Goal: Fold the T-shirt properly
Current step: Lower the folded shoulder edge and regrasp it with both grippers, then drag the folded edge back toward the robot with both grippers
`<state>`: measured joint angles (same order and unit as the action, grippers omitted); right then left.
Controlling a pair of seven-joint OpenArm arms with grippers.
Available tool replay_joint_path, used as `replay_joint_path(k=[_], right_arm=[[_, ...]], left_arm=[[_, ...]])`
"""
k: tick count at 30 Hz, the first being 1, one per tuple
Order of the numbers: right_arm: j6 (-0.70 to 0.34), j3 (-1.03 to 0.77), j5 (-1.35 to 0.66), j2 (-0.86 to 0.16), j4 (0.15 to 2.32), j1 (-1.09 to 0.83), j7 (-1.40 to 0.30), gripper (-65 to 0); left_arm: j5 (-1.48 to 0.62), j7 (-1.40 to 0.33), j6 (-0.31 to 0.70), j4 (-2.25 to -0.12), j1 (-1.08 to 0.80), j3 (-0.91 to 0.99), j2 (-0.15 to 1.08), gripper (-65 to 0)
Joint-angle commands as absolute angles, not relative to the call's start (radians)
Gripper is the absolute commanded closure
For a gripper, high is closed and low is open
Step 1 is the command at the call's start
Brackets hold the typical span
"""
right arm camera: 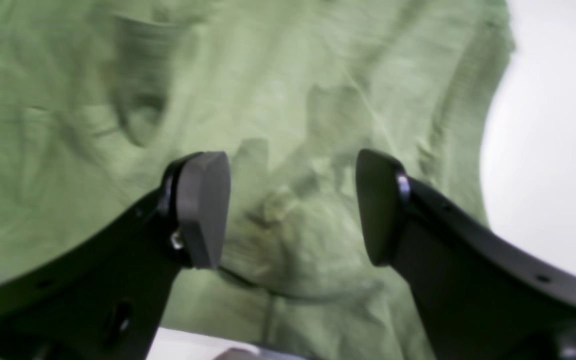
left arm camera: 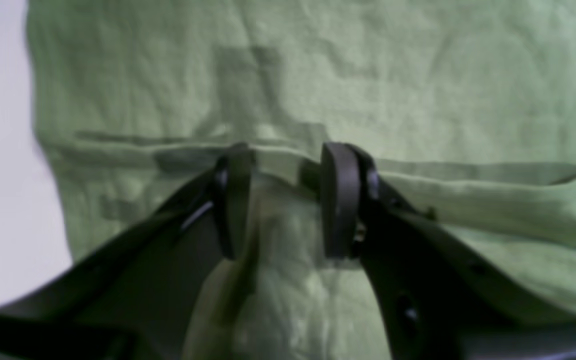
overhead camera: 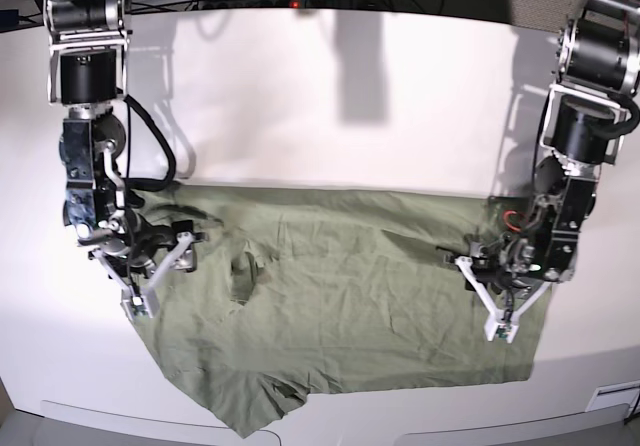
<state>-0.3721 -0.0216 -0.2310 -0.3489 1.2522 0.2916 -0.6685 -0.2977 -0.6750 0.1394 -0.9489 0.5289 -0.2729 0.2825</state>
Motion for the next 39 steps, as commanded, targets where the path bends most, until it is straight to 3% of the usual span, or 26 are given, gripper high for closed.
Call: replay_joint_path(k=[1, 5, 17, 39], right_arm=[[-0.397, -0.037, -0.236, -0.358, 1.267, 0.306, -0.644, -39.6], [-0.457, -0.049, -0.236, -0.357, 1.264, 0.276, -0.630, -39.6], [-0.478, -0.049, -0.184, -0.360, 1.086, 0.264, -0.579, -39.6], [-0.508, -0.054, -0.187, -0.389, 1.244, 0.043, -0.599, -39.6]], left_arm=[[-0.307, -0.667, 0.148, -0.963, 0.562, -0.251, 0.292, -23.0], [-0.327, -0.712, 0.159, -0.963, 0.556, -0.229, 0.299, -23.0], [-0.333, -0.679, 0.177, -0.963, 0.410, -0.229, 0.300, -23.0], [-0.296, -0.690, 0.177, -1.093, 0.147, -0.210, 0.401, -23.0]])
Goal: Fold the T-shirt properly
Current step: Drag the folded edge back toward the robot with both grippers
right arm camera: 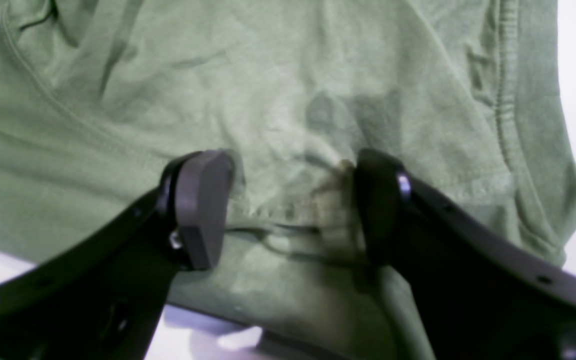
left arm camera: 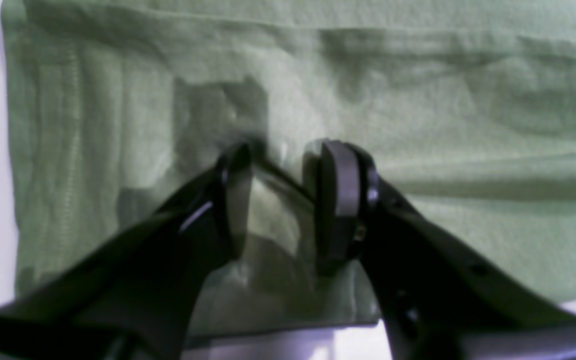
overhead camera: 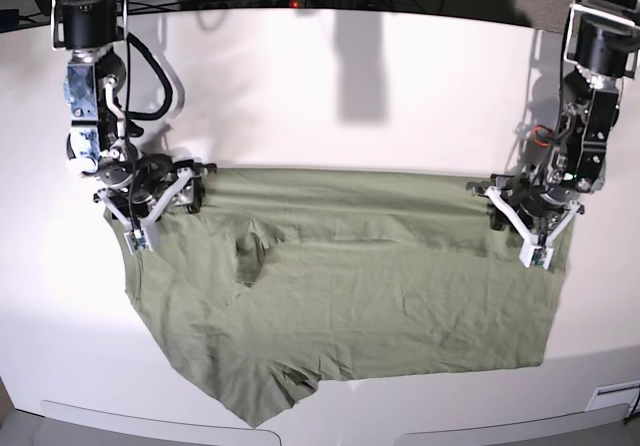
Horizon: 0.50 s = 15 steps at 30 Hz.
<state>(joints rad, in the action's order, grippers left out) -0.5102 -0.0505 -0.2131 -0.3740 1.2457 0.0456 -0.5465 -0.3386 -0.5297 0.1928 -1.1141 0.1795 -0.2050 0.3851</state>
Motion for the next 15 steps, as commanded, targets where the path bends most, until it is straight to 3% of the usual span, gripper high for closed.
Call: replay_joint_path(k=[1, 15], right_arm=[[-0.507, -0.054, -0.187, -0.393, 1.262, 0.024, -0.600, -39.6], [-0.501, -0.054, -0.187, -0.398, 1.470, -0.215, -0.636, -39.6]], left_arm=[[-0.296, -0.688, 0.176, -1.097, 0.134, -0.202, 0.400, -23.0], [-0.295, -0.710, 0.178, -1.253, -0.107, -0.025, 0.400, -23.0]])
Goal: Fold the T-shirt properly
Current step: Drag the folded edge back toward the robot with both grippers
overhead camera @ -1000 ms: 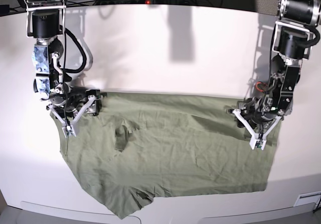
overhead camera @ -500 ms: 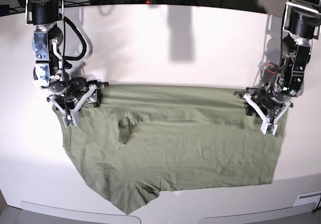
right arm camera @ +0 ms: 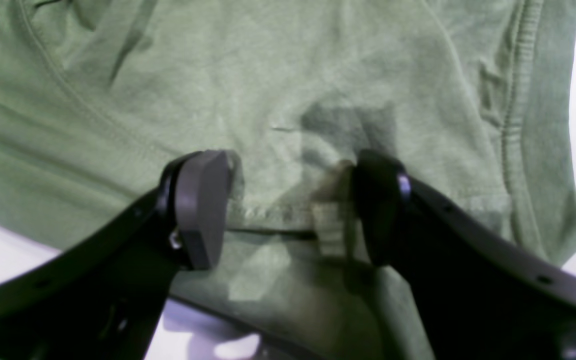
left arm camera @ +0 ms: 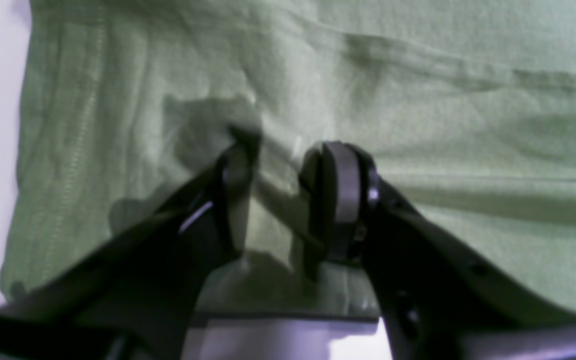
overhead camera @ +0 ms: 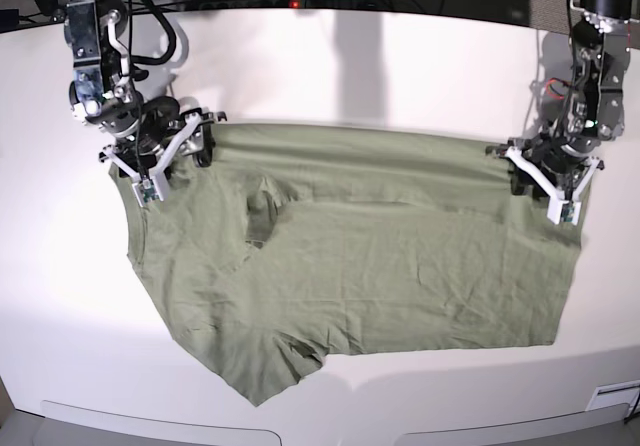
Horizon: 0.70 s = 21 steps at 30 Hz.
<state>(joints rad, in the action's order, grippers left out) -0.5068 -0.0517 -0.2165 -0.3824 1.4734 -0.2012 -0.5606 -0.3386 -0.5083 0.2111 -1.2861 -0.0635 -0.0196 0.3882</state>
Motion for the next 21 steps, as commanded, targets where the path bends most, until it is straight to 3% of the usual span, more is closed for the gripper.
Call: replay_joint_path(k=[1, 8, 21], right_arm=[[-0.501, -0.054, -0.187, -0.398, 1.477, -0.229, -0.642, -39.6], [-0.502, -0.074, -0.186, -0.398, 1.537, -0.360, -0.634, -39.5], [-0.502, -0.314, -0.187, -0.398, 1.644, -0.517, -0.633, -39.5]], left_arm=[[-0.295, -0.711, 0.177, -1.259, -0.123, -0.017, 0.400, -23.0], [-0.270, -0.715, 0.176, -1.316, -0.228, 0.001, 0.399, -23.0], [-0.270, -0.719, 0.176, -1.509, -0.422, 0.001, 0.396, -23.0]])
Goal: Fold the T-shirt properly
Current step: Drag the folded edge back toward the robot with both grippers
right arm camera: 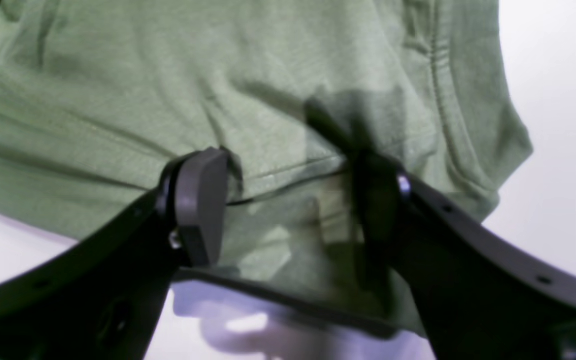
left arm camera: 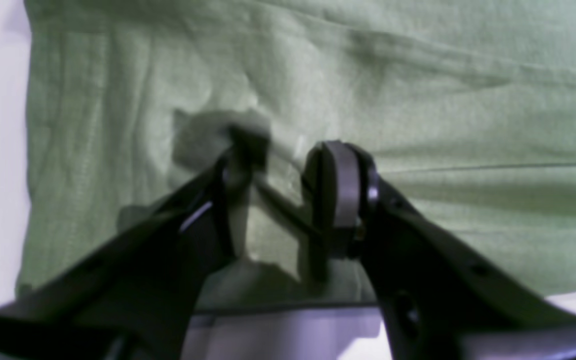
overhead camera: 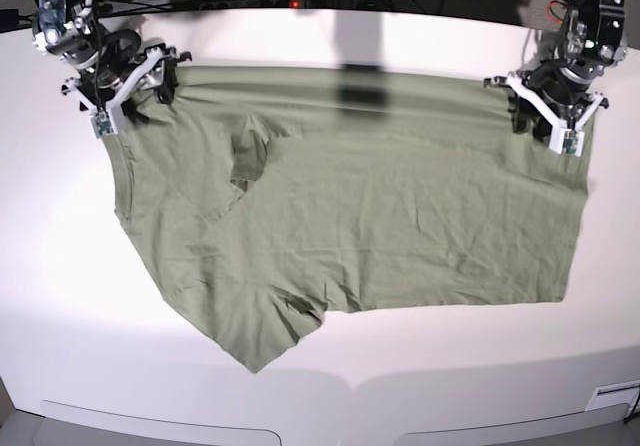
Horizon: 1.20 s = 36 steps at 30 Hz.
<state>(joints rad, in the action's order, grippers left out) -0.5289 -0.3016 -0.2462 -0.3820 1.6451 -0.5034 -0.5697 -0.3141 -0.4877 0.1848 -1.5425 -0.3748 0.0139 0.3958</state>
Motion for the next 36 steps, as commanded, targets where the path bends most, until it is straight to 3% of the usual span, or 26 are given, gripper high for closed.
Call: replay_joint_path(k=[1, 12, 36], right_arm=[[-0.503, -0.314, -0.187, -0.398, 1.652, -0.524, -0.637, -39.5], [-0.509, -0.314, -0.194, -0.398, 1.737, -0.654, -0.646, -39.5], [-0.508, -0.316, -0.158, -0.398, 1.785, -0.657, -0.681, -39.5]], left_arm=[[-0.270, -0.719, 0.176, -1.513, -0.422, 0.001, 0.395, -23.0], [-0.270, -0.776, 0.149, -1.515, -0.480, 0.001, 0.394, -23.0], [-0.253, -0.757, 0.146, -1.651, -0.626, 0.001, 0.393, -23.0]])
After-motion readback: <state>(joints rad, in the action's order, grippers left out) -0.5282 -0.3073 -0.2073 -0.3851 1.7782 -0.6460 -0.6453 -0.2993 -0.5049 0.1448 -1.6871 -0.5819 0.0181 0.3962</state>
